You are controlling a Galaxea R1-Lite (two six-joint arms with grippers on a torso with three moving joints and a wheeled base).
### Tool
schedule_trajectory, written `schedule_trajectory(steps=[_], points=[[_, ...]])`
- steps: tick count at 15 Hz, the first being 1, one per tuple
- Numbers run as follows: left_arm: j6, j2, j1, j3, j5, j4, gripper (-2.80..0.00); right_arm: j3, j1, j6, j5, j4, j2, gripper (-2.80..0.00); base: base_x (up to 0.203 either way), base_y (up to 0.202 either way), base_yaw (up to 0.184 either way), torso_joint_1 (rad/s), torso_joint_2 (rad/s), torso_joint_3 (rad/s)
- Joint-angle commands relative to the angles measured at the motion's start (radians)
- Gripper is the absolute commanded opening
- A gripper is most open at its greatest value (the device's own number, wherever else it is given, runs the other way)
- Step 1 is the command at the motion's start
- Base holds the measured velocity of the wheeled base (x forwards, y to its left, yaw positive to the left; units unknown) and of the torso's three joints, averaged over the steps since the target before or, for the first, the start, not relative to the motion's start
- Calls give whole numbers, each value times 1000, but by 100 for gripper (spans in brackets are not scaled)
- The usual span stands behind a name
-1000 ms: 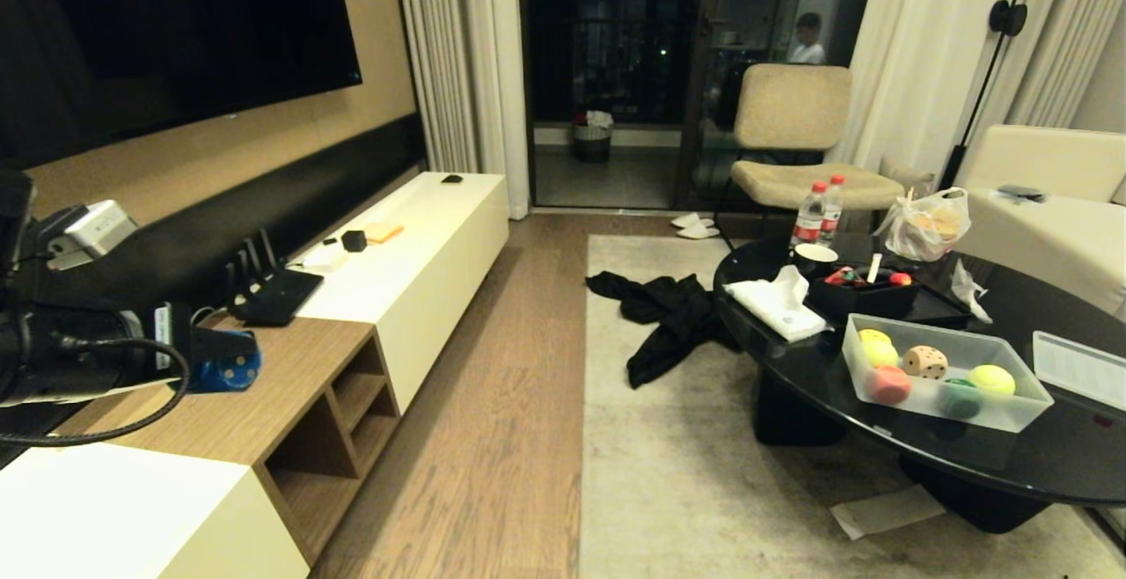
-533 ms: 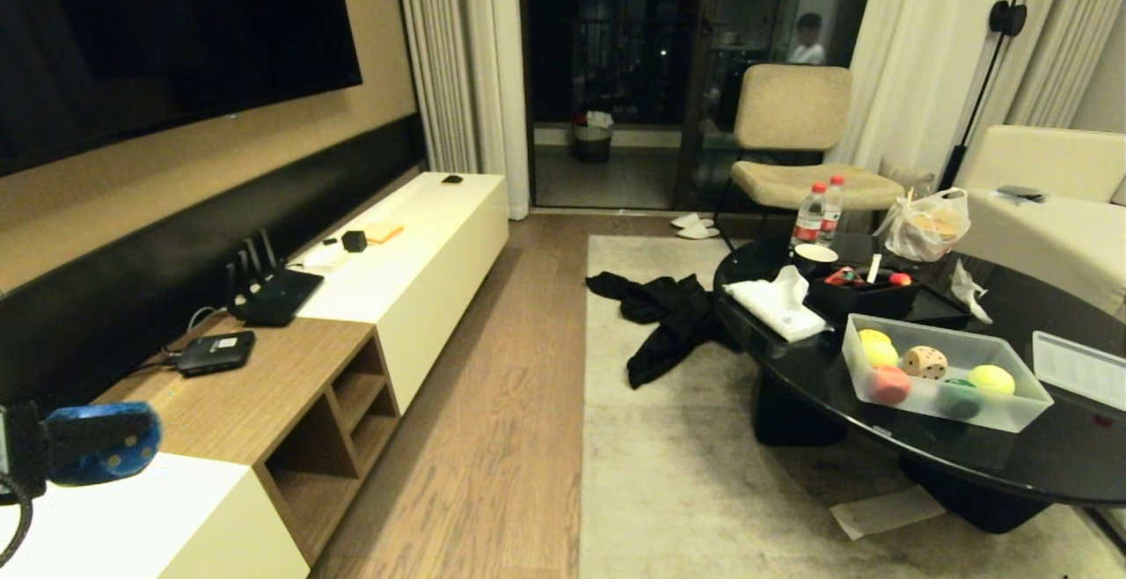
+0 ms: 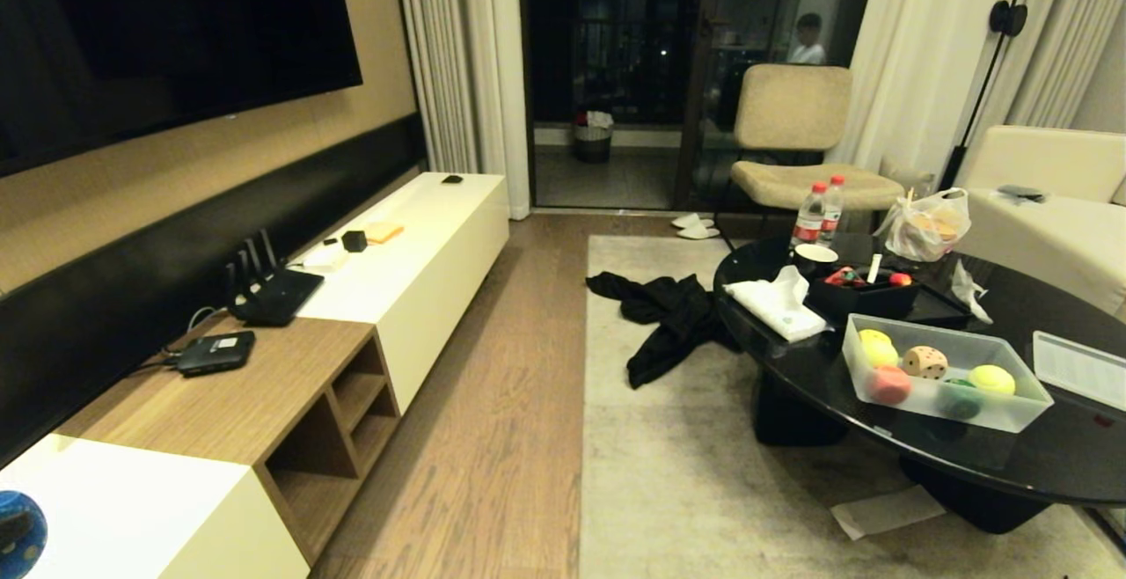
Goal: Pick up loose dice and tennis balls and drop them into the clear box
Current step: Put the toys in the box
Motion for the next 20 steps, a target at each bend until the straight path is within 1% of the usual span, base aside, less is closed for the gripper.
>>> schedule_trajectory(steps=[1, 4, 5, 8, 10, 13, 14, 15, 18, 20], points=[[4, -164, 2, 87, 6, 2, -280, 0, 0, 0, 0, 0, 1, -280, 0, 0, 0, 0, 0, 0], [25, -246, 2, 126, 20, 2, -280, 1, 0, 0, -1, 0, 1, -280, 0, 0, 0, 0, 0, 0], [46, -270, 2, 132, 20, 2, -280, 2, 0, 0, 0, 0, 1, -280, 0, 0, 0, 0, 0, 0], [136, -352, 4, 175, 26, 2, -280, 1, 0, 0, -1, 0, 1, -280, 0, 0, 0, 0, 0, 0], [141, -361, 4, 203, 32, -18, -280, 1, 0, 0, 0, 0, 1, -280, 0, 0, 0, 0, 0, 0], [147, -361, 4, 265, 44, -123, -280, 1, 0, 0, 0, 0, 1, -280, 0, 0, 0, 0, 0, 0], [162, -361, 4, 291, 62, -150, -280, 2, 0, 0, 0, 0, 1, -280, 0, 0, 0, 0, 0, 0], [178, -361, 4, 303, 85, -155, -280, 2, 0, 0, 0, 0, 1, -280, 0, 0, 0, 0, 0, 0], [182, -361, 8, 313, 93, -156, -280, 0, 0, 0, 0, 0, 1, -280, 0, 0, 0, 0, 0, 0], [183, -361, 53, 322, 88, -156, -280, 0, 0, 0, 0, 0, 1, -280, 0, 0, 0, 0, 0, 0]])
